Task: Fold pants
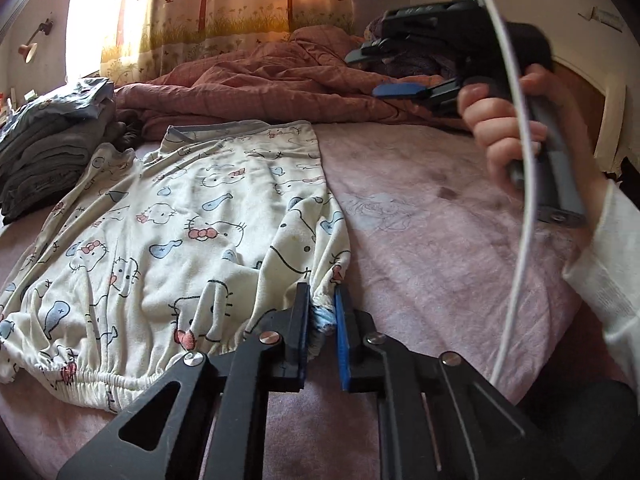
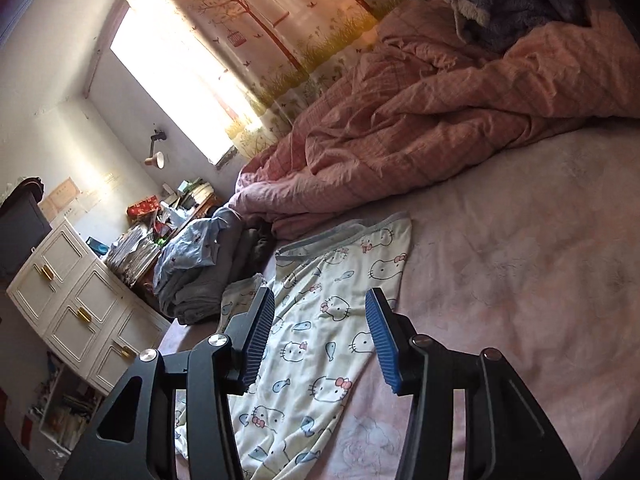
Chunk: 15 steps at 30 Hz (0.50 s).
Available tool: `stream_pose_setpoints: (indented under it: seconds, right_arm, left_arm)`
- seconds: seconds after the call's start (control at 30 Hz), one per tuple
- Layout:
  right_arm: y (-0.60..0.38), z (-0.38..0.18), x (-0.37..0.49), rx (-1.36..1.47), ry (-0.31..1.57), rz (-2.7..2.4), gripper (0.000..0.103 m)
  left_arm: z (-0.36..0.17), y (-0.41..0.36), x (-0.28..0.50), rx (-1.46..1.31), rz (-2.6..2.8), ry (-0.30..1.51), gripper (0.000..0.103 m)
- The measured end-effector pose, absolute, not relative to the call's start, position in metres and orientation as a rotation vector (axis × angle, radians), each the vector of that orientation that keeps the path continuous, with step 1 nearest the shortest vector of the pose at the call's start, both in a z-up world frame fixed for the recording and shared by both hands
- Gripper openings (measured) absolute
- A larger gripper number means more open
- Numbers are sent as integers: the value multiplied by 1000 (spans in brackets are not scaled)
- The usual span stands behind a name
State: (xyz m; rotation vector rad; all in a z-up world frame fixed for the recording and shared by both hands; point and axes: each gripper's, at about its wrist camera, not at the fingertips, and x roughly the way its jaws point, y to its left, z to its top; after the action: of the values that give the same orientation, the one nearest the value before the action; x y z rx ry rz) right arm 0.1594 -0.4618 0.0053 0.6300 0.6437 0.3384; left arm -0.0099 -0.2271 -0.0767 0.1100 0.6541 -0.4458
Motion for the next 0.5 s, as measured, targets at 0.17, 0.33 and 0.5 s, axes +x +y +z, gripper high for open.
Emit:
stream_pose_setpoints:
  seconds: [0.17, 0.33, 0.5]
  right_arm:
    - [-471, -39, 236, 696, 759, 298, 49]
    - [-471, -72, 301, 650, 858, 244, 49]
    - [-466, -83, 342, 647, 893, 258, 49]
  left_arm:
    - [-80, -219, -6, 48, -468, 678, 10]
    - [-83, -224, -9, 81, -458, 651, 10]
    - [-84, -224, -8, 71, -455, 654, 10]
